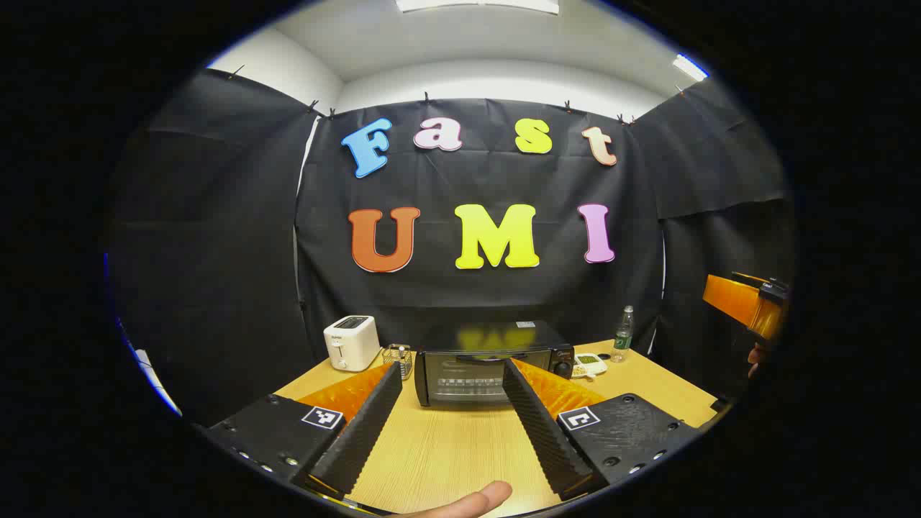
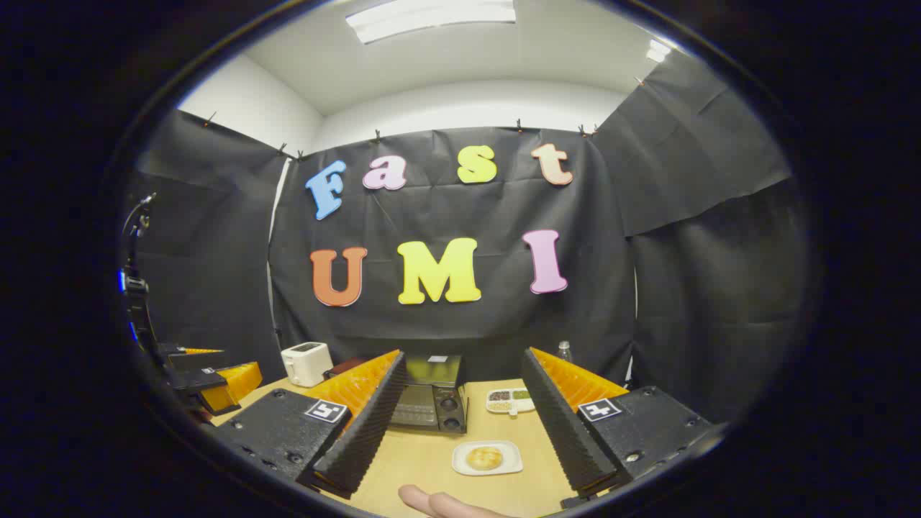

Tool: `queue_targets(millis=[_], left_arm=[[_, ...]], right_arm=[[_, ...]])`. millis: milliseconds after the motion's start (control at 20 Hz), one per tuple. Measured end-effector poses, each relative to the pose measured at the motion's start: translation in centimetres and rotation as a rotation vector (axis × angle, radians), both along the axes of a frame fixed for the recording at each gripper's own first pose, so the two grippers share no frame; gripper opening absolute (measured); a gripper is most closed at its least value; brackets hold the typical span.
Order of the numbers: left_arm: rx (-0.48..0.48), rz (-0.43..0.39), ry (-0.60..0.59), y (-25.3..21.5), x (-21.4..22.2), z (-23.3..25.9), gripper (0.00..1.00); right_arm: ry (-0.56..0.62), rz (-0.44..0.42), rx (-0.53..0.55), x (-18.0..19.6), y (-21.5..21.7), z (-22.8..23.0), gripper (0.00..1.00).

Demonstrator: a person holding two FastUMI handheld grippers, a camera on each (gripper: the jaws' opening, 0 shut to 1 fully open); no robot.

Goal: Open the electric oven with the left hand, put the food in, and close the electric oven.

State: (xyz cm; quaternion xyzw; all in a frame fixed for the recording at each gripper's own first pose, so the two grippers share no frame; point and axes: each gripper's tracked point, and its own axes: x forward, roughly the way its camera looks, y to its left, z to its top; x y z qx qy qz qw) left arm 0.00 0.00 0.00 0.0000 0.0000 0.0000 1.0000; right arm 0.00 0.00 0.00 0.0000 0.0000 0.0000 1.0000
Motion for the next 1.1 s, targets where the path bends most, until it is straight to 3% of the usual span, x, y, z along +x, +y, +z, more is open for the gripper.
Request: queue_targets(millis=[700, 1100], left_arm=[[-0.013, 0.018, 0.01, 0.1, -0.4, -0.9, 0.93], [-0.021, -0.001, 0.012, -0.3, 4.6, -1.3, 0.93]], right_arm=[[0.006, 0.028, 0.005, -0.2, 0.7, -1.3, 1.0], [-0.008, 0.063, 0.005, 1.9, 1.5, -2.8, 1.0]])
